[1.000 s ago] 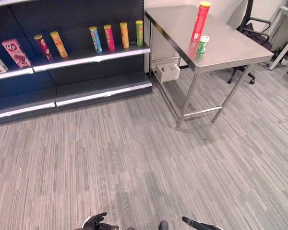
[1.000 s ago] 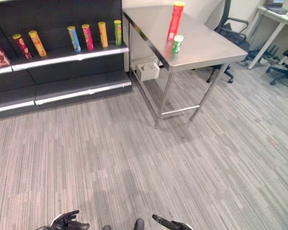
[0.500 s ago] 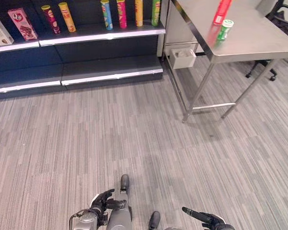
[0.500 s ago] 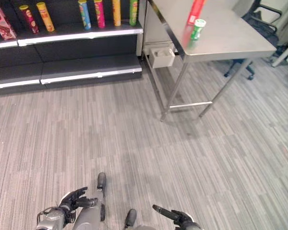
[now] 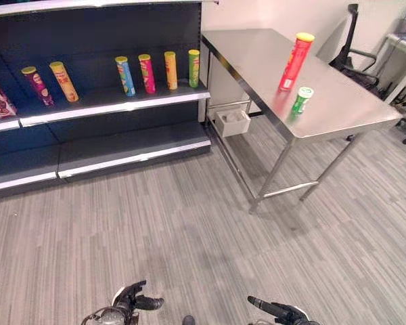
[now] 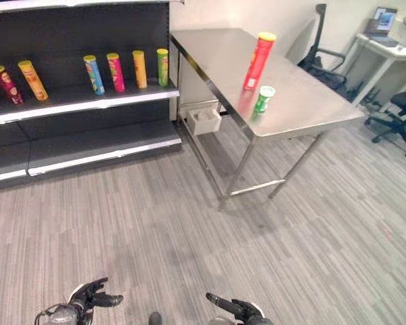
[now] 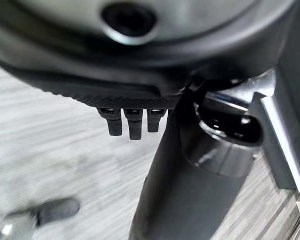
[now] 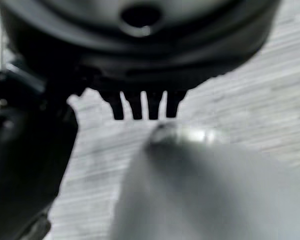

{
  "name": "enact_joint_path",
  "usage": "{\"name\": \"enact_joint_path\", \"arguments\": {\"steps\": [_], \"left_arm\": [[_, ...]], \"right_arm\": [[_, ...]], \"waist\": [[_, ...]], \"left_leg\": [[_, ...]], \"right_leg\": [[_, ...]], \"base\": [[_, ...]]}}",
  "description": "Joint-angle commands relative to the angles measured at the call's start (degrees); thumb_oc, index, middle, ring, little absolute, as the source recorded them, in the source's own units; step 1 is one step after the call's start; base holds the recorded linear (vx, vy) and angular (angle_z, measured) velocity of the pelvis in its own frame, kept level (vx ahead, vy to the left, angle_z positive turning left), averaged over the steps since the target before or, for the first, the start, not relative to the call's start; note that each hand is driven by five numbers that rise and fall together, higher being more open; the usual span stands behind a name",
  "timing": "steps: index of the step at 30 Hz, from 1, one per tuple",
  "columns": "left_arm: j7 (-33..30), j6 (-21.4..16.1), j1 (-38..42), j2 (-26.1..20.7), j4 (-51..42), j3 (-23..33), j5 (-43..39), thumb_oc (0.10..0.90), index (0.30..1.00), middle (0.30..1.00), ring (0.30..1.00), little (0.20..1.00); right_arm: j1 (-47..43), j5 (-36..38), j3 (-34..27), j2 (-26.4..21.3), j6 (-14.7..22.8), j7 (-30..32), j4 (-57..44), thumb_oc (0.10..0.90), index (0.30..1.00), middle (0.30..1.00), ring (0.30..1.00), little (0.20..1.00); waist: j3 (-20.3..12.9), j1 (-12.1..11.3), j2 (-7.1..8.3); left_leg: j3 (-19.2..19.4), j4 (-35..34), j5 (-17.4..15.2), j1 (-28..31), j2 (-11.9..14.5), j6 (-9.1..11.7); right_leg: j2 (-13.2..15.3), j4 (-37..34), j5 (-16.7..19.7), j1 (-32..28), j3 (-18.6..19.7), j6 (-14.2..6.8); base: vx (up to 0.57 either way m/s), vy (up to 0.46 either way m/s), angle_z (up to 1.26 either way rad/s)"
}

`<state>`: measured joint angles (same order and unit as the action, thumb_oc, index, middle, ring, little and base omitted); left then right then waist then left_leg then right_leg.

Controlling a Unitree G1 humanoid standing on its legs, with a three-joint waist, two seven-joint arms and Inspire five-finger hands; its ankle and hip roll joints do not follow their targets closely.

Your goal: Put the goods on the table back onto the shelves and tidy them up.

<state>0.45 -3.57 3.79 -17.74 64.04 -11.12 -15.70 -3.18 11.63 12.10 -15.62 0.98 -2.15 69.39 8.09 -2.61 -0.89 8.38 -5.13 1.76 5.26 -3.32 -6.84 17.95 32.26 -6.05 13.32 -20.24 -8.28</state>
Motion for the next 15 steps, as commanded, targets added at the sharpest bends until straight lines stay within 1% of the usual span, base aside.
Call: {"name": "enact_joint_path", "arguments": {"steps": [1, 2, 3, 4, 6, 7, 8, 11, 13, 15], "left_arm": [[-0.75, -1.81, 1.39, -1.83, -1.10, 1.43, 0.42, 0.800, 0.900, 0.900, 0.900, 0.900], [-0.80, -1.98, 1.71, -1.84, -1.13, 1.45, 0.77, 0.800, 0.900, 0.900, 0.900, 0.900], [-0.80, -1.98, 1.72, -1.86, -1.13, 1.46, 0.78, 0.800, 0.900, 0.900, 0.900, 0.900], [-0.72, -2.19, 1.83, -1.83, -1.45, 1.55, 1.31, 0.800, 0.900, 0.900, 0.900, 0.900], [-0.36, -2.37, 1.53, -1.38, -1.90, 1.58, 1.85, 0.800, 0.900, 0.900, 0.900, 0.900], [-0.29, -2.31, 1.29, -1.28, -1.84, 1.66, 1.87, 0.800, 0.900, 0.900, 0.900, 0.900], [-0.23, -2.22, 1.24, -1.07, -1.83, 1.77, 1.73, 0.800, 0.900, 0.900, 0.900, 0.900], [-0.06, -1.96, 0.11, -0.14, -2.58, 1.37, 0.86, 0.800, 0.900, 0.900, 0.900, 0.900], [0.05, -1.92, -0.45, 0.44, -3.25, 0.87, 0.75, 0.800, 0.900, 0.900, 0.900, 0.900], [0.20, -1.74, -1.01, 0.67, -4.13, 0.74, -0.10, 0.800, 0.900, 0.900, 0.900, 0.900]], "right_arm": [[-0.04, 0.53, -1.30, -2.03, 0.07, 0.22, 0.97, 0.800, 0.900, 0.900, 0.900, 0.900], [0.20, 0.59, -1.47, -1.93, 0.01, 0.17, 1.33, 0.800, 0.900, 0.900, 0.900, 0.900], [0.18, 0.59, -1.47, -1.92, 0.01, 0.17, 1.33, 0.800, 0.900, 0.900, 0.900, 0.900], [0.67, 0.27, -1.72, -1.62, -0.19, 0.07, 1.88, 0.800, 0.900, 0.900, 0.900, 0.900], [1.54, -0.50, -1.99, -1.43, -0.44, -0.41, 3.02, 0.800, 0.900, 0.900, 0.900, 0.900], [2.01, -0.71, -1.92, -1.33, -0.47, -0.59, 3.29, 0.800, 0.900, 0.900, 0.900, 0.900], [2.07, -0.74, -1.93, -1.44, -0.35, -0.65, 3.42, 0.800, 0.900, 0.900, 0.900, 0.900], [2.72, -0.23, -2.07, -2.40, -0.04, -0.81, 2.97, 0.800, 0.900, 0.900, 0.900, 0.900], [2.68, 0.91, -2.12, -2.86, 0.28, -0.61, 2.49, 0.800, 0.900, 0.900, 0.900, 0.900], [2.54, 1.69, -2.02, -3.49, 0.72, -0.55, 1.68, 0.800, 0.900, 0.900, 0.900, 0.900]], "waist": [[2.78, 0.91, 2.56], [3.11, 1.43, 2.98], [3.02, 1.46, 3.05], [3.17, 2.36, 3.64], [3.07, 3.03, 4.05], [2.55, 3.18, 4.53], [2.11, 3.28, 4.46], [0.99, 3.79, 3.62], [0.70, 3.81, 3.32], [0.61, 3.63, 3.16]], "left_leg": [[-0.88, 0.13, -3.18, -0.62, 1.27, 5.77], [-1.28, 0.13, -4.22, 0.60, 1.12, 6.17], [-1.29, 0.13, -4.12, 0.45, 1.07, 6.16], [-2.01, 0.13, -5.47, 2.23, 1.09, 6.71], [-3.36, 0.13, -7.58, 4.83, 1.23, 7.30], [-3.93, 0.13, -8.36, 5.92, 1.11, 7.39], [-4.50, 0.13, -8.79, 6.61, 1.76, 7.78], [-5.69, 0.69, -9.28, 8.15, 4.72, 8.96], [-5.99, 4.95, -9.46, 6.63, 6.06, 9.94], [-5.92, 12.13, -7.69, 4.14, 7.30, 11.66]], "right_leg": [[-5.28, -27.19, 12.98, -5.93, 3.28, -1.68], [-5.93, -30.87, 14.74, -4.88, 4.23, -2.54], [-5.89, -31.04, 14.89, -4.81, 4.21, -2.54], [-6.33, -35.51, 17.41, -2.87, 5.53, -3.80], [-6.32, -37.26, 19.10, -2.24, 5.69, -4.75], [-6.27, -37.22, 20.03, -2.94, 5.42, -4.15], [-6.52, -37.18, 20.03, -3.52, 5.02, -4.08], [-8.38, -36.15, 18.85, -5.10, 4.91, -2.70], [-9.66, -36.28, 17.51, -6.39, 4.56, -1.64], [-11.15, -36.62, 15.51, -8.27, 4.04, -0.08]], "base": [[0.38, -0.159, -0.15], [0.31, -0.120, -0.05], [0.31, -0.097, 0.20], [0.31, -0.095, 0.31], [0.48, -0.166, 0.42], [0.46, -0.189, 0.34], [0.37, -0.189, 0.27], [0.33, -0.206, 0.61], [0.22, -0.207, 0.38], [0.21, -0.219, -0.07]]}}
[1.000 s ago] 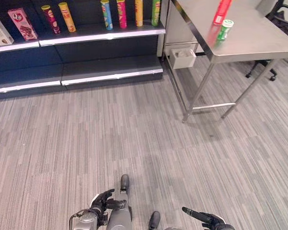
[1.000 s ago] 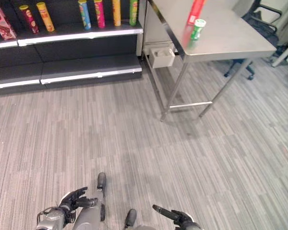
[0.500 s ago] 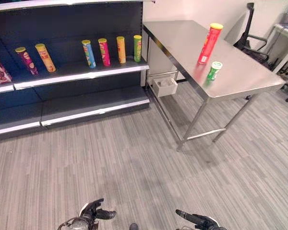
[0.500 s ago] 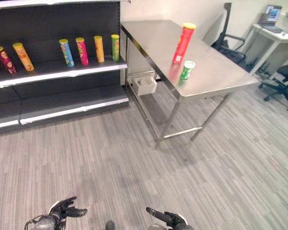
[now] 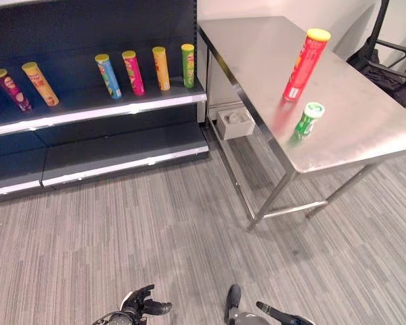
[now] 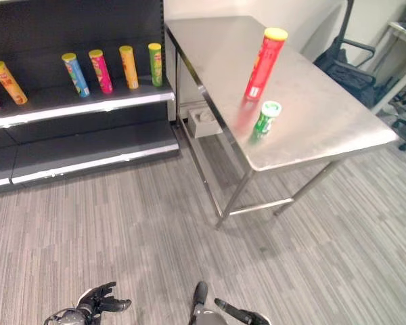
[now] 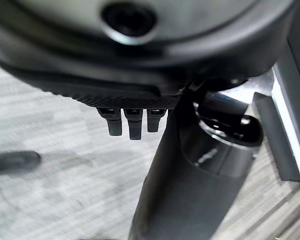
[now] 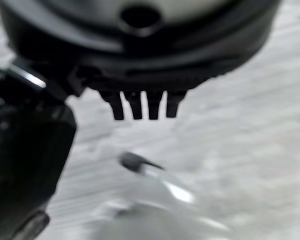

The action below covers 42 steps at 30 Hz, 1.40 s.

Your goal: Put the goods on the table back onto the shelves and tidy them up.

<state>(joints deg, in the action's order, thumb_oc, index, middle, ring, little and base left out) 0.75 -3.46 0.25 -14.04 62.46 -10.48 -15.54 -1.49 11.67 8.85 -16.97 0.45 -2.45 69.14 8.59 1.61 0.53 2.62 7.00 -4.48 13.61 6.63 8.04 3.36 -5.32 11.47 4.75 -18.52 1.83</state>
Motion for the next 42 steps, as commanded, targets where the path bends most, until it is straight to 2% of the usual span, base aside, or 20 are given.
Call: {"name": "enact_joint_path", "arguments": {"steps": [1, 2, 3, 5, 8, 9, 10, 12, 13, 14, 15, 18, 19, 20, 22, 23, 27, 29, 34, 42], "left_arm": [[0.00, -1.79, 2.29, -3.01, -3.43, 0.05, -0.78, 0.800, 0.900, 0.900, 0.900, 0.900], [0.01, -1.67, 2.30, -2.98, -4.25, -0.10, -1.36, 0.800, 0.900, 0.900, 0.900, 0.900], [-0.23, -1.60, 2.51, -2.95, -5.52, -0.28, -2.30, 0.800, 0.900, 0.900, 0.900, 0.900], [-0.56, -1.47, 3.14, -2.82, -5.28, -0.66, -2.49, 0.800, 0.900, 0.900, 0.900, 0.900], [-0.47, -1.66, 3.39, -2.43, -5.42, -0.99, -2.59, 0.800, 0.900, 0.900, 0.900, 0.900], [-0.61, -1.93, 3.22, -2.51, -5.61, -0.99, -2.60, 0.800, 0.900, 0.900, 0.900, 0.900], [-0.74, -1.84, 3.19, -2.14, -4.42, -1.10, -2.70, 0.800, 0.900, 0.900, 0.900, 0.900], [-0.60, -1.83, 3.03, -1.91, -2.73, -0.91, -2.13, 0.800, 0.900, 0.900, 0.900, 0.900], [-0.70, -1.70, 2.75, -2.15, 0.50, -0.10, -1.12, 0.800, 0.900, 0.900, 0.900, 0.900], [-0.87, -1.86, 2.63, -2.64, 1.86, 0.84, -0.50, 0.800, 0.900, 0.900, 0.900, 0.900], [-0.33, -1.86, 1.40, -4.23, 1.55, 3.13, -0.39, 0.800, 0.900, 0.900, 0.900, 0.900], [0.23, -1.67, 0.06, -4.80, 0.81, 4.74, -0.42, 0.800, 0.900, 0.900, 0.900, 0.900], [0.25, -1.84, -1.30, -4.40, 0.42, 6.61, 0.05, 0.800, 0.900, 0.900, 0.900, 0.900], [0.24, -1.84, -1.33, -4.34, 0.40, 6.53, 0.07, 0.800, 0.900, 0.900, 0.900, 0.900], [0.39, -1.78, -2.43, -3.34, 0.44, 7.49, 0.84, 0.800, 0.900, 0.900, 0.900, 0.900], [0.37, -1.78, -2.44, -3.28, 0.42, 7.42, 0.85, 0.800, 0.900, 0.900, 0.900, 0.900], [0.74, -1.88, -3.22, -2.86, -0.28, 7.53, 1.18, 0.800, 0.900, 0.900, 0.900, 0.900], [1.14, -2.04, -3.64, -2.91, -1.06, 7.43, 1.22, 0.800, 0.900, 0.900, 0.900, 0.900], [1.81, -2.37, -4.87, -2.94, -2.44, 6.29, 1.13, 0.800, 0.900, 0.900, 0.900, 0.900], [2.20, -2.19, -6.13, -2.73, -2.54, 6.10, 0.68, 0.800, 0.900, 0.900, 0.900, 0.900]], "right_arm": [[0.76, 1.85, 1.42, -2.44, 1.17, -0.23, 1.56, 0.800, 0.900, 0.900, 0.900, 0.900], [0.56, 2.26, 1.50, -2.70, 1.30, -0.11, 1.08, 0.800, 0.900, 0.900, 0.900, 0.900], [-0.07, 3.13, 1.43, -3.38, 1.30, 0.14, -0.07, 0.800, 0.900, 0.900, 0.900, 0.900], [-0.68, 3.78, 1.36, -3.79, 1.00, 0.44, -0.18, 0.800, 0.900, 0.900, 0.900, 0.900], [-0.75, 4.66, 1.12, -4.04, 1.28, 0.59, -0.43, 0.800, 0.900, 0.900, 0.900, 0.900], [-0.88, 4.60, 1.18, -4.29, 1.46, 0.73, -0.41, 0.800, 0.900, 0.900, 0.900, 0.900], [-1.00, 3.55, 1.18, -4.13, 1.62, 0.96, 0.21, 0.800, 0.900, 0.900, 0.900, 0.900], [-0.16, 3.47, 0.11, -3.46, 1.49, 1.31, 1.07, 0.800, 0.900, 0.900, 0.900, 0.900], [0.23, 3.26, -1.53, -3.01, 1.21, 2.22, 2.93, 0.800, 0.900, 0.900, 0.900, 0.900], [0.45, 4.32, -4.04, -3.34, 1.42, 3.07, 3.84, 0.800, 0.900, 0.900, 0.900, 0.900], [1.45, 8.08, -11.00, -7.01, 1.92, 4.05, 2.30, 0.800, 0.900, 0.900, 0.900, 0.900], [4.06, 9.48, -16.80, -10.40, 2.52, 5.37, -3.47, 0.800, 0.900, 0.900, 0.900, 0.900], [6.98, 9.58, -23.61, -15.12, 4.10, 7.96, -13.16, 0.800, 0.900, 0.900, 0.900, 0.900], [7.22, 9.50, -23.76, -15.09, 3.97, 8.03, -13.44, 0.800, 0.900, 0.900, 0.900, 0.900], [9.41, 6.91, -30.84, -21.76, 6.21, 10.71, -28.02, 0.800, 0.900, 0.900, 0.900, 0.900], [9.61, 6.82, -31.00, -21.72, 6.07, 10.76, -28.27, 0.800, 0.900, 0.900, 0.900, 0.900], [8.02, 5.09, -36.05, -30.45, 9.32, 9.66, -45.82, 0.800, 0.900, 0.900, 0.900, 0.900], [6.96, 5.24, -36.76, -32.90, 10.35, 8.02, -52.70, 0.800, 0.900, 0.900, 0.900, 0.900], [3.61, 8.49, -34.10, -35.44, 11.98, 4.57, -58.72, 0.800, 0.900, 0.900, 0.900, 0.900], [1.19, 6.90, -27.67, -36.72, 10.55, 1.27, -59.08, 0.800, 0.900, 0.900, 0.900, 0.900]], "waist": [[0.44, -0.82, 1.75], [1.10, -1.04, 1.99], [2.88, -1.69, 2.70], [3.88, -1.88, 3.29], [4.04, -2.59, 3.52], [4.01, -3.10, 3.23], [3.06, -3.80, 0.99], [1.56, -3.27, 0.73], [0.03, -2.66, 0.86], [-0.56, -2.33, 1.09], [-1.24, -1.66, 1.35], [-1.68, -1.28, 1.50], [-2.08, -0.37, 1.65], [-2.11, -0.47, 1.59], [-2.37, 0.39, 1.70], [-2.45, 0.32, 1.63], [-2.98, 0.34, 2.01], [-3.26, 0.13, 2.15], [-3.88, -0.96, 2.36], [-3.96, -2.22, 2.61]], "left_leg": [[-0.35, 5.17, 0.00, -6.48, -2.29, -2.39], [-0.78, 11.22, 2.15, -9.60, -1.99, -1.89], [-1.38, 21.44, 6.79, -14.78, -1.68, -1.55], [0.30, 24.45, 7.25, -18.88, -0.41, -2.07], [3.83, 13.88, 3.04, -20.45, 0.40, -3.24], [3.13, 8.32, 3.88, -21.58, -0.48, -3.23], [-1.89, -4.77, 8.13, -19.42, -1.26, -2.44], [-1.18, -8.24, 7.84, -16.41, -1.81, -2.84], [1.09, -11.27, 7.82, -13.13, -2.45, -3.41], [2.51, -12.00, 7.23, -11.65, -2.55, -3.71], [3.58, -12.00, 6.00, -10.49, -2.98, -4.26], [4.25, -12.00, 5.34, -9.83, -3.21, -4.47], [4.84, -12.00, 4.59, -9.09, -3.41, -4.74], [4.87, -12.00, 4.55, -9.06, -3.41, -4.75], [5.40, -12.00, 3.91, -8.22, -3.58, -4.98], [5.41, -12.00, 3.90, -8.26, -3.57, -4.98], [5.81, -12.00, 3.53, -7.68, -3.36, -4.92], [5.89, -12.00, 3.42, -7.47, -3.22, -4.85], [6.05, -12.00, 3.39, -7.07, -2.86, -4.64], [5.58, -12.00, 3.76, -6.97, -2.54, -4.29]], "right_leg": [[2.80, 0.79, -3.21, -0.92, 1.98, -9.25], [2.60, 0.70, -4.08, -1.90, 1.76, -8.31], [2.09, 0.48, -5.69, -4.09, 1.46, -6.53], [2.00, 0.32, -6.74, -5.14, 1.00, -6.01], [2.77, 0.32, -7.92, -5.99, 1.24, -7.19], [2.67, 0.32, -8.17, -6.06, 1.65, -7.50], [1.23, 0.32, -9.53, -7.51, 3.48, -7.80], [1.64, 0.32, -9.43, -8.26, 4.52, -8.14], [2.23, 0.32, -9.09, -8.55, 5.86, -8.70], [2.69, 0.32, -8.87, -8.77, 6.59, -9.11], [3.15, 0.32, -8.49, -8.93, 7.61, -9.81], [3.36, 0.32, -8.35, -9.08, 8.18, -10.30], [3.70, 0.32, -8.44, -9.43, 8.58, -10.64], [3.69, 0.32, -8.45, -9.45, 8.60, -10.65], [3.94, 0.42, -8.49, -9.72, 9.02, -10.97], [3.93, 0.44, -8.49, -9.66, 9.03, -10.97], [3.98, 0.42, -8.62, -9.80, 8.91, -11.07], [3.98, 0.34, -8.66, -10.01, 8.68, -11.13], [3.96, 0.32, -8.84, -10.47, 7.76, -11.15], [3.83, 0.34, -9.13, -11.18, 6.60, -10.84]], "base": [[0.15, -0.209, -0.19], [0.14, -0.252, -0.08], [0.12, -0.244, 0.10], [0.11, -0.145, 0.15], [0.15, 0.034, -0.13], [0.27, 0.274, -0.16], [0.25, 0.300, -0.20], [0.27, 0.334, -0.93], [0.29, 0.350, -1.47], [0.27, 0.346, -1.05], [0.17, 0.207, -0.86], [0.08, 0.090, -0.37], [0.05, 0.057, 0.02], [0.08, 0.087, 0.07], [0.04, 0.058, 0.02], [0.02, 0.036, -0.12], [0.02, 0.004, -0.09], [0.00, 0.000, 0.00], [0.01, -0.007, 0.04], [0.01, -0.016, 0.06]]}}
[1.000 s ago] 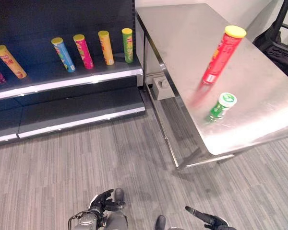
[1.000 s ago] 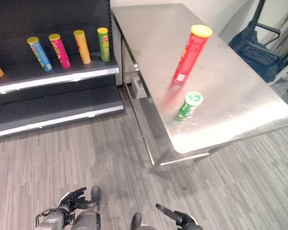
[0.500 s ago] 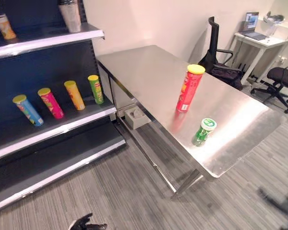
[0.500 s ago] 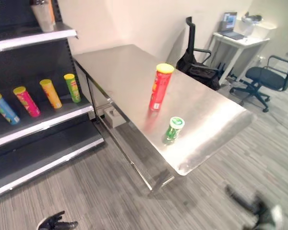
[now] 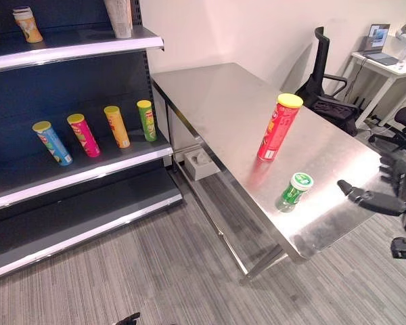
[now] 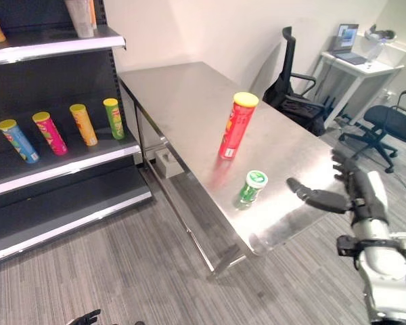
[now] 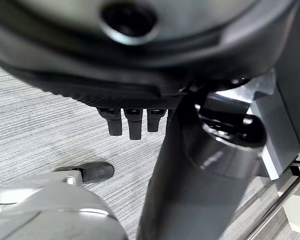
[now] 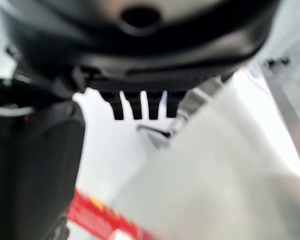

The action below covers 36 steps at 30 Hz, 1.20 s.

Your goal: Put the goods on the table back onto the shelves and tidy them up.

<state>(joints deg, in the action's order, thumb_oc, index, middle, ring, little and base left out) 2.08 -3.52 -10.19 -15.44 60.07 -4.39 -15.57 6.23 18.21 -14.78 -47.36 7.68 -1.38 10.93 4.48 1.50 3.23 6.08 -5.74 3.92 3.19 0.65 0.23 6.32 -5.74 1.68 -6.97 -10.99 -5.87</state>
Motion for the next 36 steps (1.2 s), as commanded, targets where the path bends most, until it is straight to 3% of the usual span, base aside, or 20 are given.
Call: {"name": "enact_joint_path", "arguments": {"steps": [1, 12, 20, 21, 22, 23, 24, 36], "left_arm": [[0.84, -2.15, 4.14, -1.36, -0.22, 0.01, 0.62, 0.800, 0.900, 0.900, 0.900, 0.900], [0.51, -2.17, 2.60, -1.70, -0.74, 0.17, 1.71, 0.800, 0.900, 0.900, 0.900, 0.900], [-0.12, -2.29, 2.45, -1.96, -0.87, 0.43, 2.00, 0.800, 0.900, 0.900, 0.900, 0.900], [-0.23, -2.35, 2.34, -1.87, -1.13, 0.37, 2.16, 0.800, 0.900, 0.900, 0.900, 0.900], [-0.23, -2.33, 2.32, -1.88, -1.16, 0.39, 2.16, 0.800, 0.900, 0.900, 0.900, 0.900], [-0.50, -2.34, 2.16, -1.85, -1.17, 0.49, 2.37, 0.800, 0.900, 0.900, 0.900, 0.900], [-0.53, -2.37, 2.12, -1.91, -1.29, 0.60, 2.37, 0.800, 0.900, 0.900, 0.900, 0.900], [-0.53, -2.21, 1.99, -1.83, -1.53, 1.36, 3.17, 0.800, 0.900, 0.900, 0.900, 0.900]], "right_arm": [[-6.63, 0.51, -3.56, -6.08, 3.31, 0.05, -0.85, 0.800, 0.900, 0.900, 0.900, 0.900], [-10.55, -5.77, 3.73, -5.92, 2.45, 0.43, 1.46, 0.800, 0.900, 0.900, 0.900, 0.900], [-11.81, -7.60, 4.48, -4.30, 2.80, 2.69, 2.99, 0.800, 0.900, 0.900, 0.900, 0.900], [-12.09, -8.26, 4.62, -3.65, 2.92, 3.25, 3.01, 0.734, 0.801, 0.801, 0.801, 0.801], [-12.11, -8.29, 4.65, -3.62, 2.91, 3.28, 3.00, 0.734, 0.801, 0.801, 0.801, 0.801], [-12.30, -9.25, 4.43, -2.83, 3.04, 4.37, 3.32, 0.427, 0.340, 0.340, 0.340, 0.340], [-12.20, -9.67, 4.22, -2.65, 3.01, 4.57, 3.14, 0.400, 0.300, 0.300, 0.300, 0.300], [-10.42, -8.90, -0.50, -1.66, 3.41, 5.69, -0.76, 0.400, 0.300, 0.300, 0.300, 0.300]], "waist": [[0.19, -2.22, -0.08], [0.51, -4.05, -0.54], [0.63, -4.67, -0.69], [0.60, -4.93, -0.83], [0.61, -4.88, -0.82], [0.48, -5.15, -0.86], [0.48, -5.17, -0.87], [0.13, -4.86, -0.53]], "left_leg": [[2.02, 0.74, -4.62, 3.42, 3.43, 3.54], [0.66, 0.74, -3.63, 2.51, 3.62, 3.91], [-0.14, 0.74, -3.23, 1.75, 3.63, 4.02], [-0.31, 0.74, -3.24, 1.73, 3.66, 4.05], [-0.35, 0.74, -3.23, 1.73, 3.66, 4.05], [-0.60, 0.74, -3.26, 1.73, 3.63, 4.02], [-0.63, 0.74, -3.27, 1.75, 3.65, 4.01], [-0.66, 0.74, -3.82, 2.26, 3.79, 3.96]], "right_leg": [[0.84, 0.76, 0.63, 0.46, -1.04, -3.11], [0.72, 0.74, 0.32, 0.13, -3.32, -2.73], [0.72, 0.74, 0.32, 0.24, -4.42, -2.61], [0.72, 0.74, 0.22, 0.09, -4.67, -2.58], [0.72, 0.74, 0.21, 0.07, -4.71, -2.58], [0.73, 0.74, 0.08, -0.11, -4.96, -2.55], [0.73, 0.74, 0.04, -0.16, -5.12, -2.57], [0.55, 0.74, -0.35, -0.47, -5.19, -2.43]], "base": [[0.01, -0.025, 0.07], [0.00, -0.034, 0.11], [0.00, -0.025, 0.10], [0.00, -0.009, 0.06], [0.01, -0.019, 0.04], [0.00, 0.000, 0.00], [0.00, 0.000, 0.00], [0.00, 0.000, 0.00]]}}
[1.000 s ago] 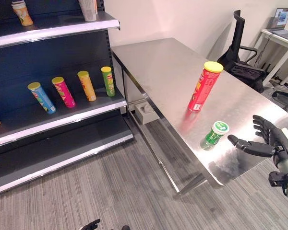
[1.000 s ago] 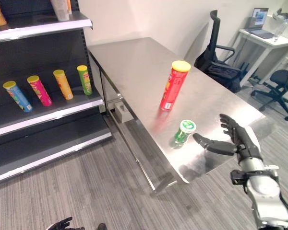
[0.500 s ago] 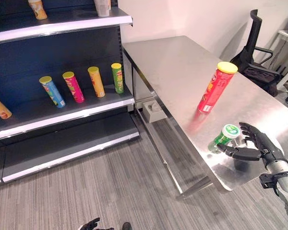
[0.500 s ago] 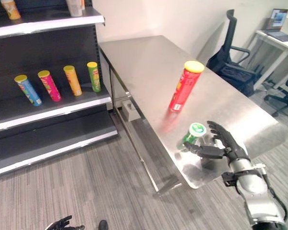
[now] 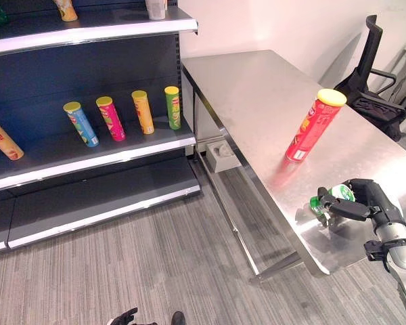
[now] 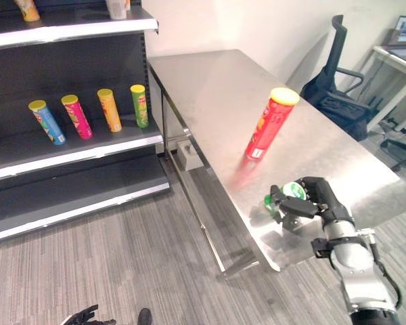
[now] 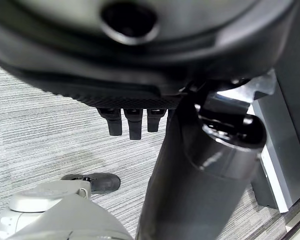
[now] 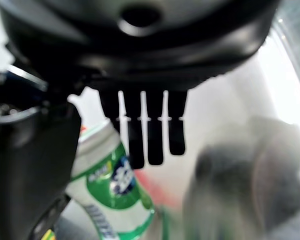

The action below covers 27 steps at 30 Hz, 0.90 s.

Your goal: Put the goods on the table back onto the shelves and tidy them up.

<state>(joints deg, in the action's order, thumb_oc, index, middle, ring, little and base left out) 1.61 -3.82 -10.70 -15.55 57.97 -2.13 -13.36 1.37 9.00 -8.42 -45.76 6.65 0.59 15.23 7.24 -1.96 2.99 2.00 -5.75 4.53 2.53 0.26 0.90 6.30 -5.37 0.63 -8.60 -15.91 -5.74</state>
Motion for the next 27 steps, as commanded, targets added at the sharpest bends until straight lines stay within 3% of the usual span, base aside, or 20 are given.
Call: {"name": "enact_joint_path", "arguments": {"steps": [1, 6, 9, 11, 13, 18, 25, 27], "left_arm": [[-0.01, -1.88, 2.48, -1.73, 0.53, -0.92, 0.97, 0.800, 0.900, 0.900, 0.900, 0.900], [0.17, -1.85, 2.49, -1.94, 0.02, -0.85, 1.02, 0.800, 0.900, 0.900, 0.900, 0.900], [0.83, -1.91, 2.11, -2.28, -0.89, -0.80, 0.75, 0.800, 0.900, 0.900, 0.900, 0.900], [1.96, -2.13, 1.70, -2.82, -1.51, -1.42, 0.44, 0.800, 0.900, 0.900, 0.900, 0.900], [2.67, -2.40, 1.54, -3.10, -1.99, -1.94, 0.19, 0.800, 0.900, 0.900, 0.900, 0.900], [3.09, -2.35, 1.84, -3.53, -2.11, -3.24, -0.36, 0.800, 0.900, 0.900, 0.900, 0.900], [1.99, -2.16, 3.26, -3.02, -1.41, -3.26, -2.61, 0.800, 0.900, 0.900, 0.900, 0.900], [1.51, -2.24, 3.56, -3.23, -1.58, -2.96, -2.78, 0.800, 0.900, 0.900, 0.900, 0.900]], "right_arm": [[-5.44, 0.59, -7.21, -3.16, 4.53, 3.67, -5.82, 0.400, 0.300, 0.300, 0.300, 0.300], [-5.52, 2.80, -8.48, -4.79, 4.82, 2.51, -8.82, 0.400, 0.300, 0.300, 0.300, 0.300], [-6.62, 6.89, -8.27, -8.92, 5.02, -0.64, -11.41, 0.400, 0.300, 0.300, 0.300, 0.300], [-8.45, 15.06, -8.30, -14.58, 5.78, -5.48, -14.68, 0.400, 0.300, 0.300, 0.300, 0.300], [-10.37, 22.22, -8.73, -15.91, 6.50, -7.97, -15.41, 0.400, 0.300, 0.300, 0.300, 0.300], [-18.09, 32.89, -6.10, -14.28, 7.81, -9.03, -13.74, 0.400, 0.300, 0.300, 0.300, 0.300], [-23.10, 34.67, -3.10, -12.84, 8.18, -7.49, -12.72, 0.400, 0.300, 0.300, 0.300, 0.300], [-24.53, 33.45, -3.09, -13.93, 8.68, -6.03, -12.46, 0.400, 0.300, 0.300, 0.300, 0.300]], "waist": [[-2.64, -1.38, -0.25], [-2.58, -1.35, 0.10], [-2.58, -1.31, 0.35], [-2.67, -1.39, 0.83], [-2.71, -1.59, 1.01], [-2.25, -2.64, 1.62], [0.06, -3.44, 2.67], [0.14, -3.51, 2.92]], "left_leg": [[3.43, 0.75, -4.44, 2.97, 4.22, 3.31], [3.37, 0.75, -4.31, 3.04, 4.78, 3.66], [3.48, 0.75, -4.02, 3.09, 5.45, 4.16], [3.51, 0.75, -3.58, 3.37, 6.52, 4.99], [3.41, 1.00, -3.23, 3.44, 7.51, 5.54], [2.71, 5.46, -4.04, 1.91, 9.06, 6.49], [1.89, 13.69, -4.92, -3.92, 8.70, 7.14], [2.45, 11.33, -3.14, -4.45, 10.99, 7.37]], "right_leg": [[0.48, 0.37, 0.65, 1.13, -0.28, -2.52], [0.01, 0.37, 0.33, 1.29, -0.01, -2.33], [-0.62, 0.37, 0.01, 1.32, 0.12, -2.04], [-1.74, 0.37, -0.52, 1.46, 0.56, -1.55], [-2.52, 0.37, -1.00, 1.33, 0.66, -1.12], [-4.00, 0.37, -1.76, 0.91, 0.73, 0.10], [-3.62, 0.37, -2.10, 0.47, -1.39, 0.71], [-3.33, 0.37, -1.79, 0.50, -2.77, 0.16]], "base": [[0.00, 0.000, 0.00], [0.00, -0.048, 0.01], [0.00, -0.085, 0.02], [0.00, -0.151, 0.03], [0.00, -0.149, 0.03], [-0.02, -0.098, 0.01], [-0.05, -0.026, 0.14], [0.00, 0.103, 0.33]]}}
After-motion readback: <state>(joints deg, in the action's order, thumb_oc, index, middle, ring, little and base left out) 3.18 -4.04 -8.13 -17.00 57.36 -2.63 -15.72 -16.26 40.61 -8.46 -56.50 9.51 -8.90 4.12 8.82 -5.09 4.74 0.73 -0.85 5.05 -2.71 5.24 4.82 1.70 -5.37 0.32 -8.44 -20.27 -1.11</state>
